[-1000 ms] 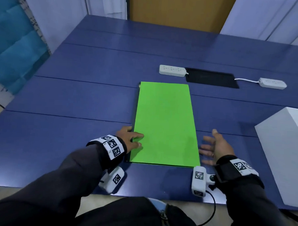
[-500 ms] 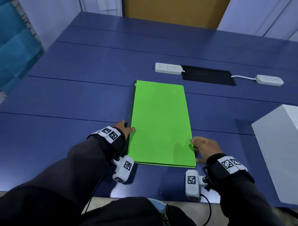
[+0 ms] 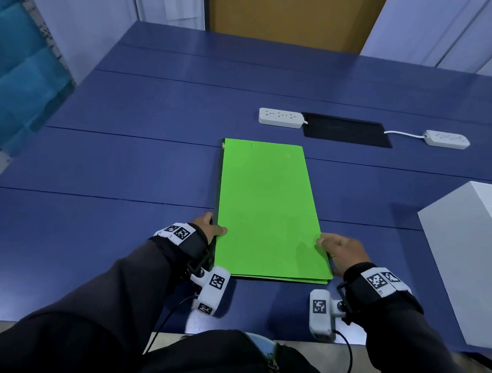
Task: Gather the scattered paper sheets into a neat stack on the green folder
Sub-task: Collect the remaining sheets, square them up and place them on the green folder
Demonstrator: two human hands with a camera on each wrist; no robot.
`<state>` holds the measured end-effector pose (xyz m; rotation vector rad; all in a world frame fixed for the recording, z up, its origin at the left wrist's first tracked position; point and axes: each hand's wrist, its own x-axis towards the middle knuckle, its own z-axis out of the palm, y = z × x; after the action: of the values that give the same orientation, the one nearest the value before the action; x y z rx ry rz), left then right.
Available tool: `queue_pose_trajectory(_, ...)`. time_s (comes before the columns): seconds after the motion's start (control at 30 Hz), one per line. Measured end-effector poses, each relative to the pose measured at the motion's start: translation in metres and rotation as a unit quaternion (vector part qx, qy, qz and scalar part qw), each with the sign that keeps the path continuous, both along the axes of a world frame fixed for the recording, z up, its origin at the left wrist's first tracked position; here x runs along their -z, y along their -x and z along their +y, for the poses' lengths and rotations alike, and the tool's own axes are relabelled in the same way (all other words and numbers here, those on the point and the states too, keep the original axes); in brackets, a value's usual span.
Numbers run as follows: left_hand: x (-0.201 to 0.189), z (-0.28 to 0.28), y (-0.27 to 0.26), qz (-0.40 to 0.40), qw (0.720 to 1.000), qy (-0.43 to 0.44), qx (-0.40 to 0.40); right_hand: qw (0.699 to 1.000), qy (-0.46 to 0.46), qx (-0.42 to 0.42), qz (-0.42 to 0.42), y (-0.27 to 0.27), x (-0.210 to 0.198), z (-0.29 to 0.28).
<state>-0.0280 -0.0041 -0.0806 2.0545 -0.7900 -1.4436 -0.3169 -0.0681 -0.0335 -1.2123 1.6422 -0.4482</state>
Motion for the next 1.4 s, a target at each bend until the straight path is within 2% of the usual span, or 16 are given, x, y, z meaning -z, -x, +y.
queue_pose_trajectory(0.1,0.009,0.004,-0.002,0.073,0.995,0.054,-0.052,0.999,0.051,-0.01,0.015,-0.003,-0.002,0.003)
queue_pose_trajectory(0.2,0.006,0.007,0.0,0.138,0.984,0.086,-0.067,0.999,0.031,-0.033,0.0,-0.006,-0.004,0.001)
queue_pose_trajectory(0.3,0.004,0.012,-0.008,0.147,0.981,0.101,-0.069,0.999,-0.02,-0.029,-0.039,-0.014,0.0,-0.001)
queue_pose_trajectory(0.4,0.0,0.019,-0.023,0.137,0.983,0.105,-0.07,0.998,-0.012,-0.061,-0.028,-0.029,0.006,-0.004)
queue_pose_trajectory(0.53,-0.018,0.011,-0.068,0.066,0.99,0.086,-0.087,0.994,0.025,-0.096,-0.034,-0.074,0.006,-0.016)
queue_pose_trajectory(0.63,-0.024,0.0,-0.123,-0.031,0.997,0.042,-0.055,0.99,0.052,-0.128,-0.024,-0.123,0.007,-0.028)
queue_pose_trajectory(0.8,-0.034,-0.014,-0.186,-0.169,0.985,-0.013,-0.018,0.985,0.069,-0.158,-0.005,-0.202,0.013,-0.043)
queue_pose_trajectory(0.97,-0.023,-0.028,-0.227,-0.213,0.976,-0.041,-0.012,0.988,0.047,-0.148,0.024,-0.251,0.032,-0.054)
queue_pose_trajectory(1.1,-0.021,-0.036,-0.246,-0.27,0.959,-0.08,0.04,0.978,0.031,-0.174,0.112,-0.271,0.039,-0.055)
queue_pose_trajectory(1.3,-0.023,-0.042,-0.254,-0.358,0.917,-0.129,0.117,0.938,0.057,-0.246,0.237,-0.282,0.023,-0.054)
queue_pose_trajectory(1.4,-0.023,-0.043,-0.252,-0.364,0.913,-0.144,0.118,0.913,0.065,-0.279,0.291,-0.282,0.015,-0.055)
